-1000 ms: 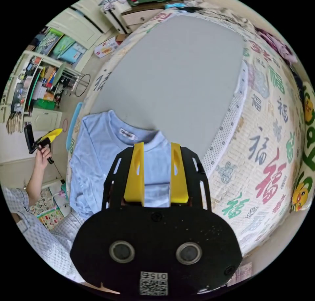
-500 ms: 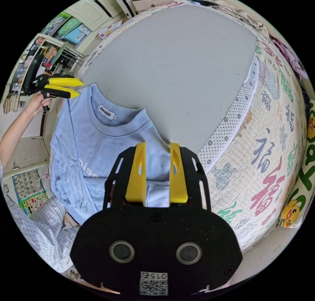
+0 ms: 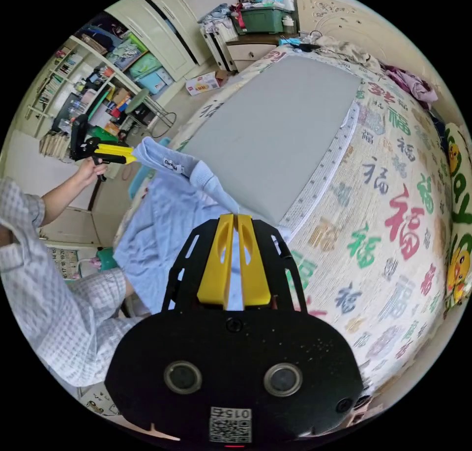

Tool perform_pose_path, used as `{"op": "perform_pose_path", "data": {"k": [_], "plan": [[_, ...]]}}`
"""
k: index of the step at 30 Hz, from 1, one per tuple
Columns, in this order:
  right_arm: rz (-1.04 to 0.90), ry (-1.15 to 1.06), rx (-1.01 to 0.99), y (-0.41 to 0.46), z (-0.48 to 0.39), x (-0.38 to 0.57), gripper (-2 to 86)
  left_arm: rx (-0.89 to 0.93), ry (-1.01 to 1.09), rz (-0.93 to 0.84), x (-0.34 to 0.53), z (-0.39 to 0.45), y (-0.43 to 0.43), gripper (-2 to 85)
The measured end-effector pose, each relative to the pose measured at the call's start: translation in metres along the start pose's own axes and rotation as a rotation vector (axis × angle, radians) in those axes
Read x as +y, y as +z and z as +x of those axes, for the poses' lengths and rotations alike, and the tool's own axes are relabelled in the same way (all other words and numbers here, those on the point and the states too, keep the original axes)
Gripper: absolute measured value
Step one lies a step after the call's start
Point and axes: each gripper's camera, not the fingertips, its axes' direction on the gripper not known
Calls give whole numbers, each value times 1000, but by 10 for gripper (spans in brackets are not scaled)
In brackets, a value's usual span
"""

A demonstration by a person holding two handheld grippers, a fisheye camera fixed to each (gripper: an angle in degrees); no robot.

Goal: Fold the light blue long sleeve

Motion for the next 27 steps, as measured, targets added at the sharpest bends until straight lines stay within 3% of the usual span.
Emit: {"op": "perform_pose_path", "data": {"k": [4, 8, 13, 18, 21, 27], "plan": [[-65, 58, -157, -49, -66, 132, -2, 126, 36, -96, 106, 93, -19, 8], [-275, 162, -250, -25, -121, 245, 2, 212, -45, -294, 206, 158, 26, 13], [-450, 312, -253, 46, -135, 310, 13, 146, -181, -504, 276, 172, 108, 36], [-581, 362, -207, 40, -141, 344, 2, 142, -209, -630, 315, 173, 105, 52], [-530, 416, -188, -2, -130, 357, 12, 76, -289, -593, 332, 155, 70, 61], [-118, 669, -255, -83, -31, 313, 99, 108, -733, -111, 329, 41, 4, 118]]}}
